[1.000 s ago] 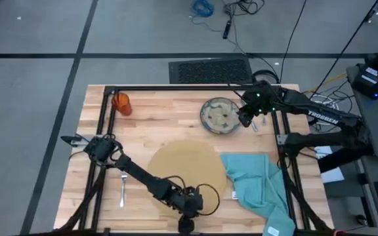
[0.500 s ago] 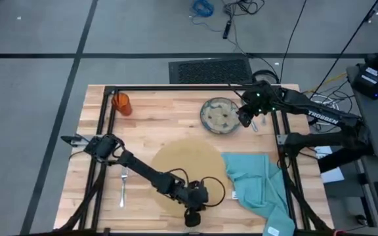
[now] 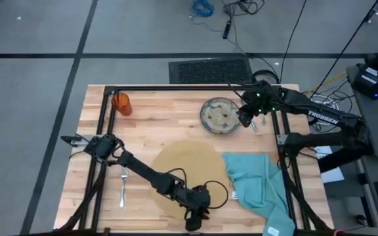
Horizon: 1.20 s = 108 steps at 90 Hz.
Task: Set table place
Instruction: Put the patterned plate on top of the brown mat
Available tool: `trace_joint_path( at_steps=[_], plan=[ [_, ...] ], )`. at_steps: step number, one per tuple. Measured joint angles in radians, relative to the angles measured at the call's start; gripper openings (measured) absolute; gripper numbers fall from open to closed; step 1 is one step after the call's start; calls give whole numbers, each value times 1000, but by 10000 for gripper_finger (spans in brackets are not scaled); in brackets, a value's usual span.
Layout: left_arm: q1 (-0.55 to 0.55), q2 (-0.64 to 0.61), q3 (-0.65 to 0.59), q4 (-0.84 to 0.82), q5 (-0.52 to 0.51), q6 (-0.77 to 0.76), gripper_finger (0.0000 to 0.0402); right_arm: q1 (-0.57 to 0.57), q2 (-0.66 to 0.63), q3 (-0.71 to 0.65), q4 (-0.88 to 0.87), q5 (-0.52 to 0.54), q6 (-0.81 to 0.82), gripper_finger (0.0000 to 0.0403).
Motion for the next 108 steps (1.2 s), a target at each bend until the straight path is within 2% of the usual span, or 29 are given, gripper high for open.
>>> trace_joint_path(
  at_steps=[14, 32, 39, 52, 59, 71, 79, 90, 98, 108],
  plan=[
    [66, -82, 0, -134, -44, 36, 114, 0, 0, 0, -5, 0, 0, 93],
    [186, -259, 0, -442, -186, 229, 107, 0, 0, 0, -21, 1, -25, 93],
    [267, -332, 2, -510, -237, 308, 107, 1, 0, 0, -22, 2, -44, 93],
    [499, -418, 1, -617, -231, 341, 106, 14, 1, 0, -24, 3, -88, 93],
    [655, -424, 2, -637, -130, 274, 106, 11, 1, 0, -24, 9, -95, 93],
    [895, -388, -17, -603, 220, 157, 106, 3, 1, 0, -23, 31, -94, 93],
    [1000, -341, -21, -540, 369, 81, 106, -10, 2, 0, -23, 33, -111, 93],
    [1078, -277, -21, -387, 417, 18, 106, -38, 2, 0, -22, 32, -123, 93],
    [1102, -212, -19, -253, 502, -76, 106, -63, 7, 0, -24, 30, -136, 93],
    [1104, -140, -21, -207, 520, -152, 106, -93, 10, 0, -28, 29, -154, 93]
  ],
)
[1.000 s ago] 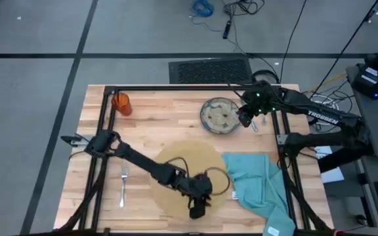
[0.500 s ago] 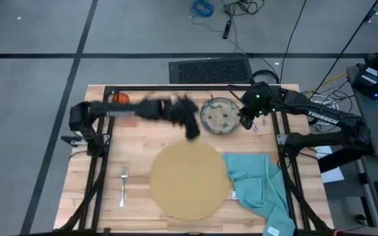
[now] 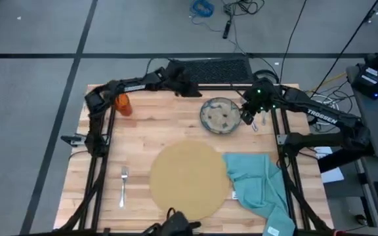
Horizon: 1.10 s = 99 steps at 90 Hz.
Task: Set table place
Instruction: Put the patterned plate on top of the brown mat
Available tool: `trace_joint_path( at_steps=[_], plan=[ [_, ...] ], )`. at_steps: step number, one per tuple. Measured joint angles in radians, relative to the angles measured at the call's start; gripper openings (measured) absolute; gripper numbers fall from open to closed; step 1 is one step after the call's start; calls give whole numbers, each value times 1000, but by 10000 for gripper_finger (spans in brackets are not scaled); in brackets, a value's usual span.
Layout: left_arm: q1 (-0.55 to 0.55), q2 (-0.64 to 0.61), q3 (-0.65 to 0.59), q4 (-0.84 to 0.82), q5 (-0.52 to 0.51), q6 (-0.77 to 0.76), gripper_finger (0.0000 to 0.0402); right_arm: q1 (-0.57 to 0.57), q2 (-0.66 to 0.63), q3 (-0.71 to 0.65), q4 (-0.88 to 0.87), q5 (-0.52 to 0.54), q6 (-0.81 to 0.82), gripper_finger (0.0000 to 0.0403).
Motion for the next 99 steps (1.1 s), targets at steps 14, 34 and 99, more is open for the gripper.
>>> trace_joint_path(
  at_steps=[14, 34, 99],
  plan=[
    [-10, 70, 0, -28, 3, 0, 106, -37, 1, 0, -6, -3, -26, 93],
    [-41, 83, 3, -23, -42, 30, 106, -73, 1, 0, -7, -4, -41, 93],
    [-173, 69, 12, -203, -296, -26, 106, -71, 1, 0, -33, -7, -30, 93]
  ],
)
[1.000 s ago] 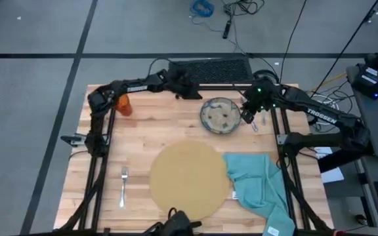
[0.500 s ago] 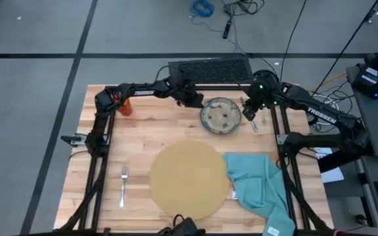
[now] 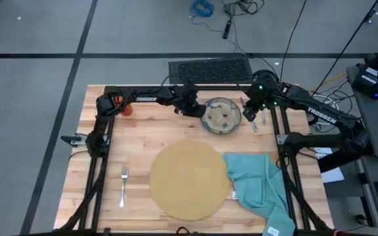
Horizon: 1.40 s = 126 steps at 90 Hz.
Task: Set table place
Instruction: Put the patterned plate on top of the brown mat
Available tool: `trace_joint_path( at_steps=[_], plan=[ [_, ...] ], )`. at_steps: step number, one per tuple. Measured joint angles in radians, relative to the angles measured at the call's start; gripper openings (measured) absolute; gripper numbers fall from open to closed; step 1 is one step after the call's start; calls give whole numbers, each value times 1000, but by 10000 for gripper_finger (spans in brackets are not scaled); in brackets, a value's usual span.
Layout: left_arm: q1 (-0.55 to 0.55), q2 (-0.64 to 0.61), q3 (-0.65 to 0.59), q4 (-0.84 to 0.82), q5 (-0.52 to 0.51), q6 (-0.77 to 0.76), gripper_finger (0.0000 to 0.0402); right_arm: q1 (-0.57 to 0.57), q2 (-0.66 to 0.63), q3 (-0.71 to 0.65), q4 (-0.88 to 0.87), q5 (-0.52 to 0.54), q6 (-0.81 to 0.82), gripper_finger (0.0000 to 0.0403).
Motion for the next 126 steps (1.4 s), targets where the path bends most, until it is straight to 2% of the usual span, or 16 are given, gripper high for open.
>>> trace_joint_path(
  at_steps=[14, 34, 46, 62, 83, 113, 126],
  plan=[
    [-17, 0, 16, -3, -34, -37, 106, 0, 0, 0, -4, 0, 1, 93],
    [-106, 0, 18, -2, -54, -93, 106, 0, 0, 0, -30, 0, 6, 93],
    [-120, 6, 19, -2, -145, -116, 106, 0, 0, 0, -37, 0, 3, 93],
    [-115, 7, 19, 12, -173, -250, 106, 0, 0, 0, -48, 0, 1, 93],
    [-167, 7, 19, 79, -245, -394, 106, 1, 0, 0, -53, 0, -10, 93],
    [-256, 7, 12, 80, -356, -496, 106, 1, 0, 0, -61, 0, -30, 93],
    [-284, 8, -4, 55, -362, -517, 106, 0, 0, 0, -84, 0, -44, 93]
  ],
)
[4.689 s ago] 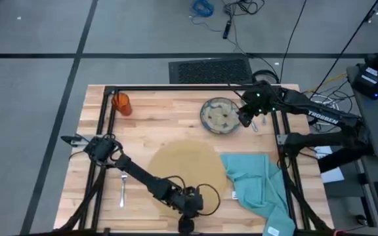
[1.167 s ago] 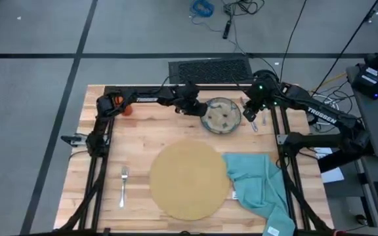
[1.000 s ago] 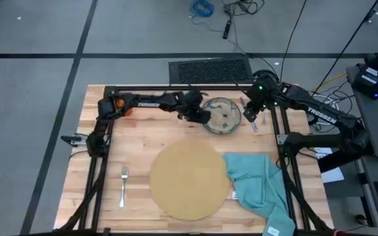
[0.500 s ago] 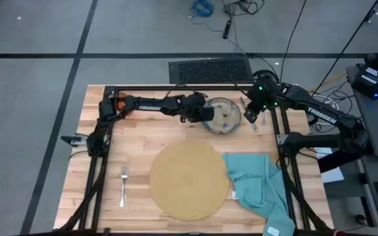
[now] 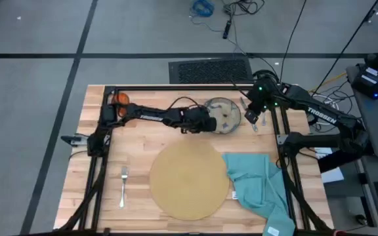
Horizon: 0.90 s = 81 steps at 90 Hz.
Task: Set table place
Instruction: Put the patterned plate on top of the brown mat
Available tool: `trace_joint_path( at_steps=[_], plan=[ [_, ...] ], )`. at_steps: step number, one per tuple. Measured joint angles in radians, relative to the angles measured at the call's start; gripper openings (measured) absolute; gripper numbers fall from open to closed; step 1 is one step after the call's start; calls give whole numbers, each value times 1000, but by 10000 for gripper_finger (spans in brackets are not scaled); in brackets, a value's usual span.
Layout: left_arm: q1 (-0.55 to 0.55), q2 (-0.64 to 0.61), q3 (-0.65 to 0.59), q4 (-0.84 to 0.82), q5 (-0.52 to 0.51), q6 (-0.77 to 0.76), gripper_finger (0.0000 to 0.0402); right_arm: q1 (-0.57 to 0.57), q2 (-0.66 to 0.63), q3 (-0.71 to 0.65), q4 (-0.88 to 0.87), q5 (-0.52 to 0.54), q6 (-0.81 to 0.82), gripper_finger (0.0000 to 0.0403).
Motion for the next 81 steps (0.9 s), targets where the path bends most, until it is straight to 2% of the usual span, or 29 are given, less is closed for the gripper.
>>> trace_joint_path(
  at_steps=[24, 42, 51, 68, 81],
  plan=[
    [-16, 30, 0, 61, -76, -121, 106, 0, 0, 0, -10, 0, -18, 93],
    [-32, 126, 1, 293, -82, -221, 106, 0, 0, 0, -25, 0, -36, 93],
    [-36, 149, 1, 338, -95, -223, 106, 0, 0, 0, -32, 0, -48, 93],
    [-51, 151, 2, 337, -238, -247, 106, 0, 0, 0, -37, 0, -61, 93],
    [-49, 154, 2, 396, -281, -249, 106, 0, 0, 0, -36, 0, -64, 93]
  ],
)
